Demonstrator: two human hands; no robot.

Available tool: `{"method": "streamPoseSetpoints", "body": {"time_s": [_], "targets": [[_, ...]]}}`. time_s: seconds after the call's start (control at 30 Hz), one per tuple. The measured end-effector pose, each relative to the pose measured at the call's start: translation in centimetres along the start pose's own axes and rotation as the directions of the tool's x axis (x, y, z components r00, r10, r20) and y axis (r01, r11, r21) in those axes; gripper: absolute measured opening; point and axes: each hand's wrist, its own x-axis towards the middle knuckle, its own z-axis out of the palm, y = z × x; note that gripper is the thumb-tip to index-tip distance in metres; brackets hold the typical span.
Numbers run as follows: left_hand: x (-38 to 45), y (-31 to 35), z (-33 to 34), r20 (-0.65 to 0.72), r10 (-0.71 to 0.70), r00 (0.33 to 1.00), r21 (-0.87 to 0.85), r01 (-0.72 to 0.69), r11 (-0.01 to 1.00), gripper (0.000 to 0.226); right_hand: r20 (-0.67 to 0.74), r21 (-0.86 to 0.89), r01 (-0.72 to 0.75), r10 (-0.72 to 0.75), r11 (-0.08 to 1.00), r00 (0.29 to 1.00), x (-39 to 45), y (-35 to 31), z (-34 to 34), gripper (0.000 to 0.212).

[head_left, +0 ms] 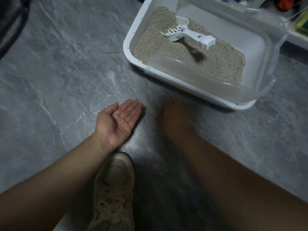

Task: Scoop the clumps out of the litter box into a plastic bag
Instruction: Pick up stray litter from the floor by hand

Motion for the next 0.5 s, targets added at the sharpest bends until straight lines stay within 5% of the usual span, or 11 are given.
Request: {"method": "streamPoseSetpoints", "body": {"time_s": [0.2, 0.5], "targets": [[-0.3, -0.2, 0.3, -0.002, 0.007, 1.000, 0.016, -0.007, 1.000, 0.042, 0.047, -0.149, 0.174, -0.168, 0.973, 0.985, 0.1, -0.3, 2.0, 0.049], [-1.0, -0.3, 0.2, -0.008, 0.011, 1.000, 0.015, -0.011, 1.000, 0.042, 0.015, -0.089, 0.108, -0.107, 0.990, 0.994, -0.7, 0.0, 2.3, 0.049]]}}
